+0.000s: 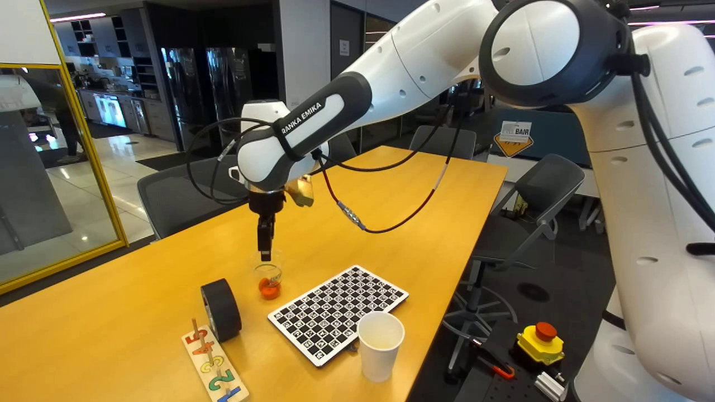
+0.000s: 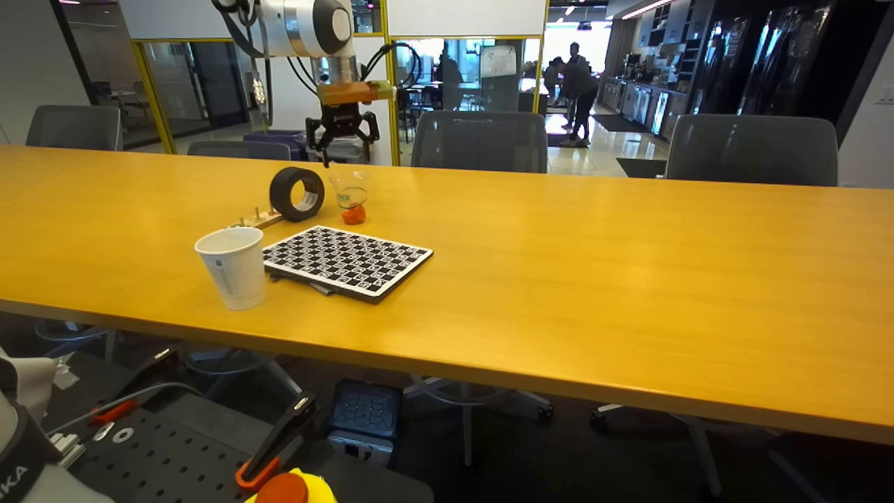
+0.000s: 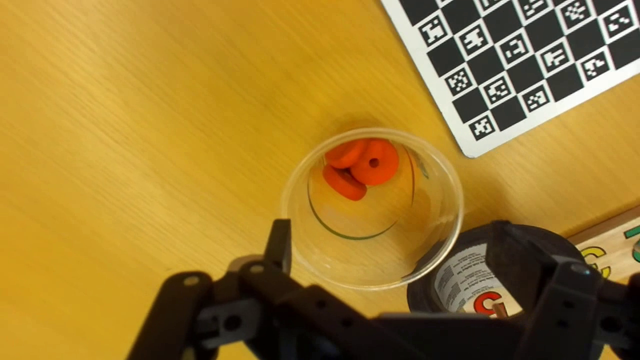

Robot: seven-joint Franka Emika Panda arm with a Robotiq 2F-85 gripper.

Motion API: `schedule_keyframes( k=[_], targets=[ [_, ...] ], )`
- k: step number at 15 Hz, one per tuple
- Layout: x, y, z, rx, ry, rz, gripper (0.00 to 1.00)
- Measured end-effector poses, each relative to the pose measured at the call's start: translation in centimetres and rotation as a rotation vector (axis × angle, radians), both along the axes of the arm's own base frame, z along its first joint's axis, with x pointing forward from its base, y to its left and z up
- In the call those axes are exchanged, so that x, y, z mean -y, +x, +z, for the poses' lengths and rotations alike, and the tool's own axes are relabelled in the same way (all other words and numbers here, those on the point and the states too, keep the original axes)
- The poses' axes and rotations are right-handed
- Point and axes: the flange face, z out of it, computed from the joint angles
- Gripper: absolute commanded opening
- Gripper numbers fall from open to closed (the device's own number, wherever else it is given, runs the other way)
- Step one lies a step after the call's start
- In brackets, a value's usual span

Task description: Put the yellow object in the white cup and the orange object in the glass cup

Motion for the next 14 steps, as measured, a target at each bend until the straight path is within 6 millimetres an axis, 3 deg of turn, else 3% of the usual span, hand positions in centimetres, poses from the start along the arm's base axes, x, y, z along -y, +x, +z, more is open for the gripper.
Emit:
schedule_keyframes(
  k=[2,5,9,14],
  targets=[
    [0.2,-1.0,1.3,-0.022,0.006,-0.064,1.0],
    [0.7,-4.1,3.9,-0.047,0.011,-0.191,1.0],
    [1.4,-10.2,7.1,-0.07,0.018,-0.354,1.0],
    [1.4,-19.0,9.7,-0.134,0.059,-0.46,1.0]
  ],
)
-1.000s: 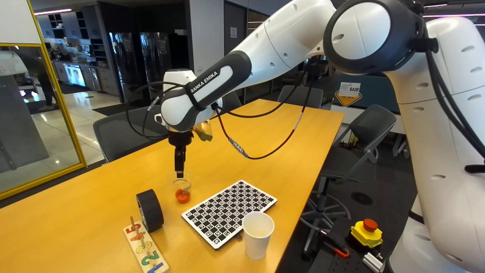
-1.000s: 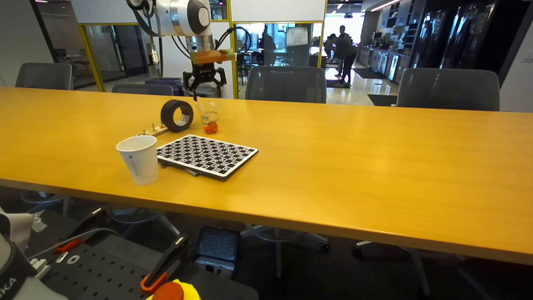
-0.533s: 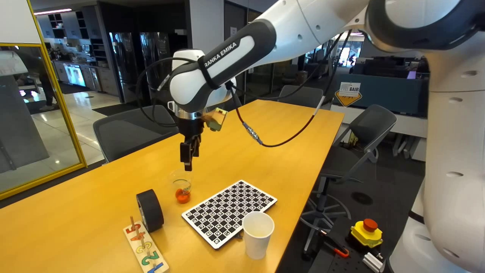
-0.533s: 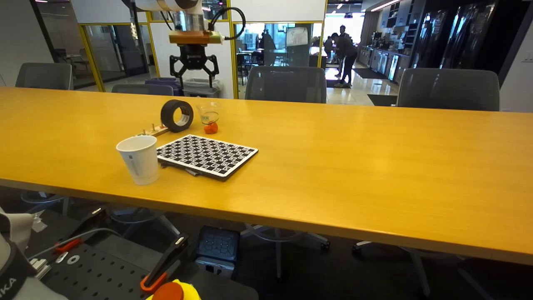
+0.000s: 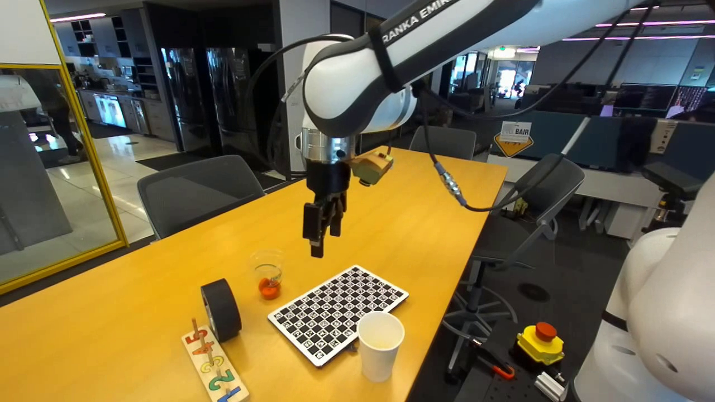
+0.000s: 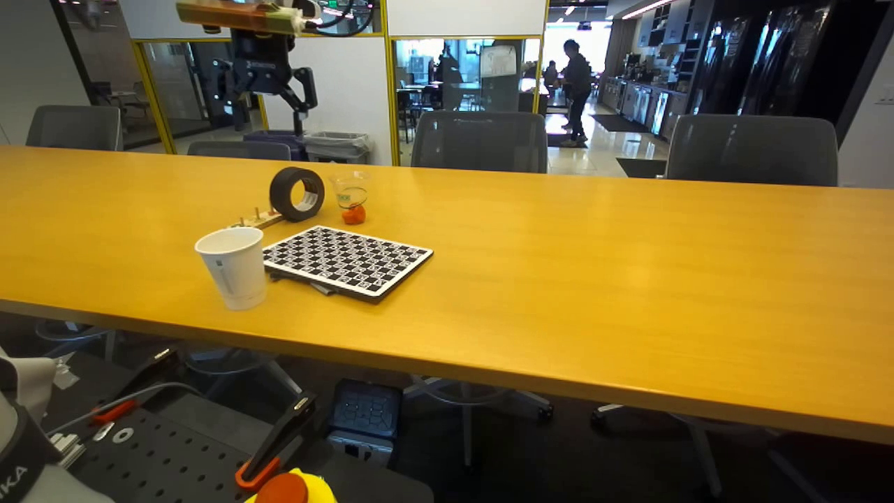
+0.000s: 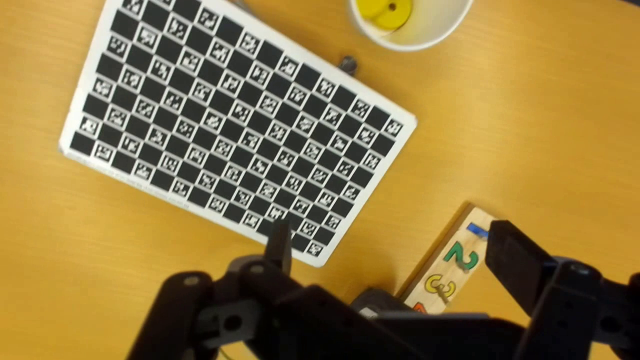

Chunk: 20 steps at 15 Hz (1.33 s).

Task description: Put the yellow object in the white cup and the orange object in the glass cup

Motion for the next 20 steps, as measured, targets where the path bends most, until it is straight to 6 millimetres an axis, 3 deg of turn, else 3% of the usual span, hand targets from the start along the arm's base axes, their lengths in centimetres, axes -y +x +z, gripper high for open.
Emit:
schedule_keyframes(
  k=[6,10,15,20],
  targets=[
    [0.4,-10.1,3.5,-0.055,0.026,-0.045,1.0],
    [1.6,-15.0,6.6,-0.035,0.026,-0.1,1.0],
    [3.1,-18.2,9.4,0.015,0.04,-0.142,1.0],
    [5.1,-18.9,9.9,0.047,0.021,-0.175,1.0]
  ],
)
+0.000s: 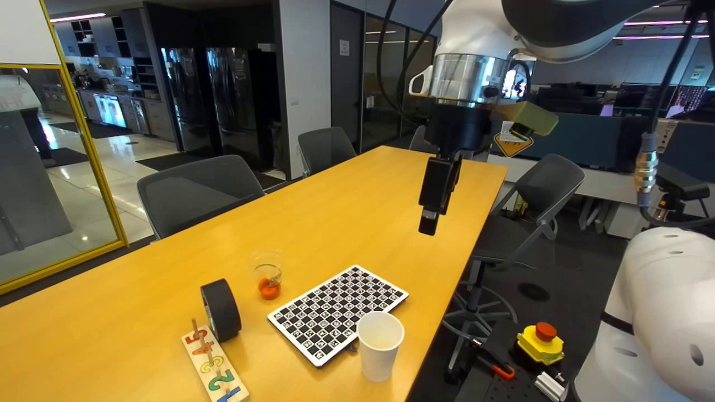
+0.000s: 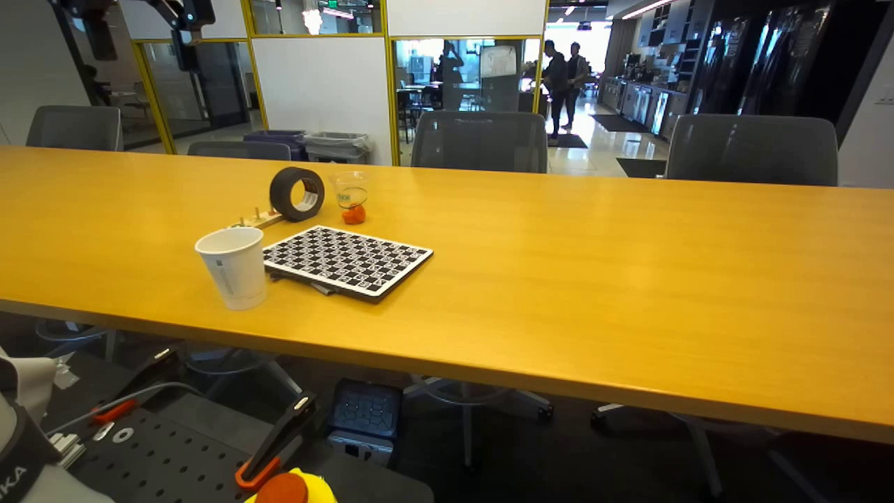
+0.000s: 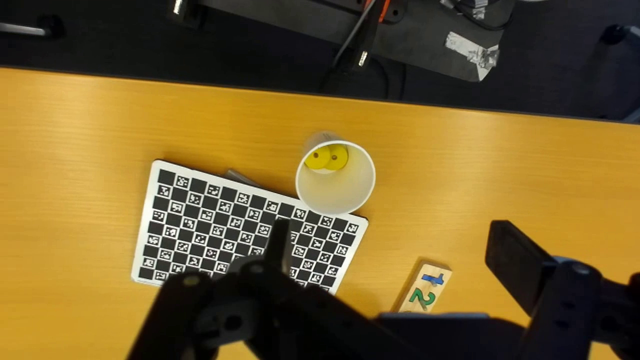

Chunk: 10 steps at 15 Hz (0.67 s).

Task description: Put the yellow object in the white cup and the orange object in the glass cup

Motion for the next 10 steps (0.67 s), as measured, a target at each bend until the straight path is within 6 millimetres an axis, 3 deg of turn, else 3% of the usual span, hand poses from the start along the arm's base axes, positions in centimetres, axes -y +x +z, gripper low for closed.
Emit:
schedule_keyframes(
  k=[4,10],
  targets=[
    [1.6,0.0,-0.7,-0.004,-0.043,-0.031,1.0],
    [1.8,-0.1,-0.8,-0.006,-0.043,-0.037,1.0]
  ],
)
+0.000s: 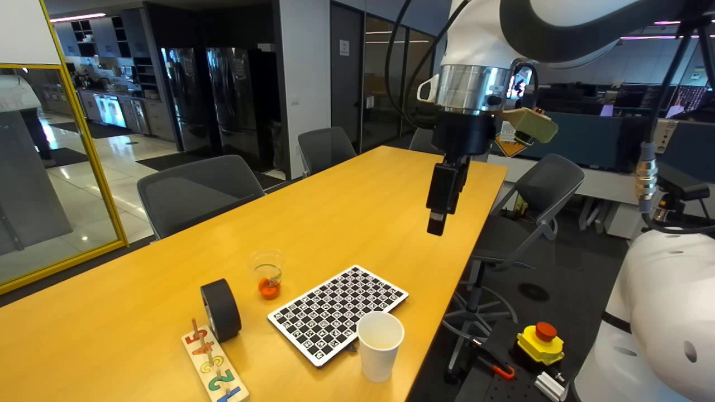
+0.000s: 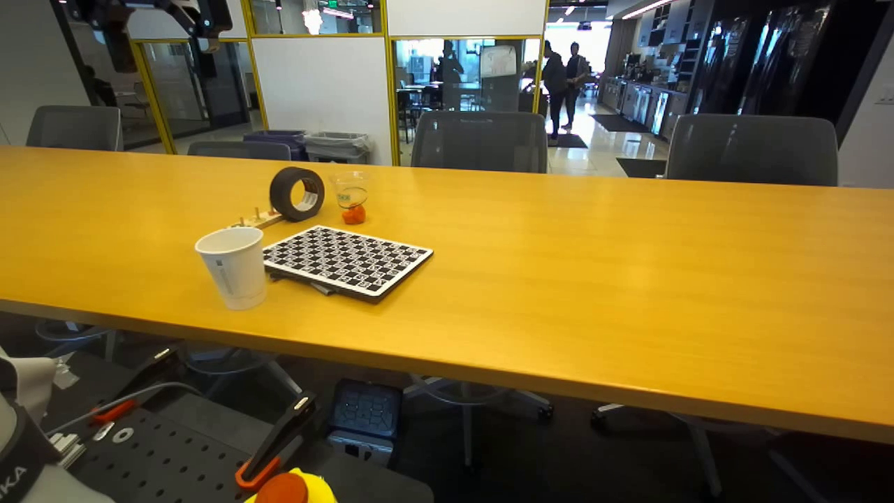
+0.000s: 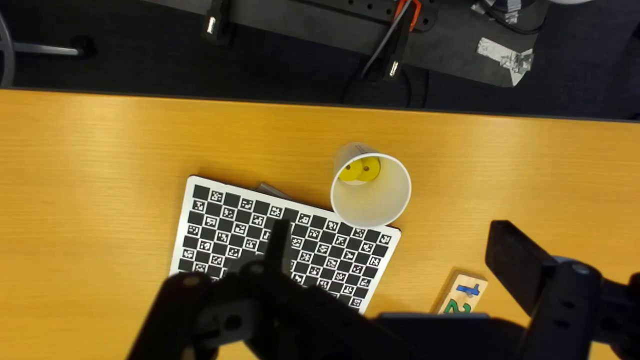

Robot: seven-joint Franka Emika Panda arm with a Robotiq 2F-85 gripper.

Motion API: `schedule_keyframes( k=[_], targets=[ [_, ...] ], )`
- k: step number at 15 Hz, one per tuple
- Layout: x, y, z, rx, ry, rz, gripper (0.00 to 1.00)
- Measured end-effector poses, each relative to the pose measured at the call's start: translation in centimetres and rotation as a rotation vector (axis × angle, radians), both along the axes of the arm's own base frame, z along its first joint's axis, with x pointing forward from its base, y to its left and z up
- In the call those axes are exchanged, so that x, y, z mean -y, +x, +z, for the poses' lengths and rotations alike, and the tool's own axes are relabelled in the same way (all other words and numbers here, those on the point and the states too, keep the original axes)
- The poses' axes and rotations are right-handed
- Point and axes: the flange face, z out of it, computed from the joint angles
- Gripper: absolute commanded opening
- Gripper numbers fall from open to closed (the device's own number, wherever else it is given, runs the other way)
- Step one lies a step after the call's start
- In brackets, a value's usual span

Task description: Put the yellow object in the white cup and the orange object in the glass cup

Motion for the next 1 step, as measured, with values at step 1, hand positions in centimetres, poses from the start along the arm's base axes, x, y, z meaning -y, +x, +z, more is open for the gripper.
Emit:
schedule_keyframes(
  k=[1],
  targets=[
    [0.0,0.0,0.0,0.0,0.0,0.0,1.0]
  ],
)
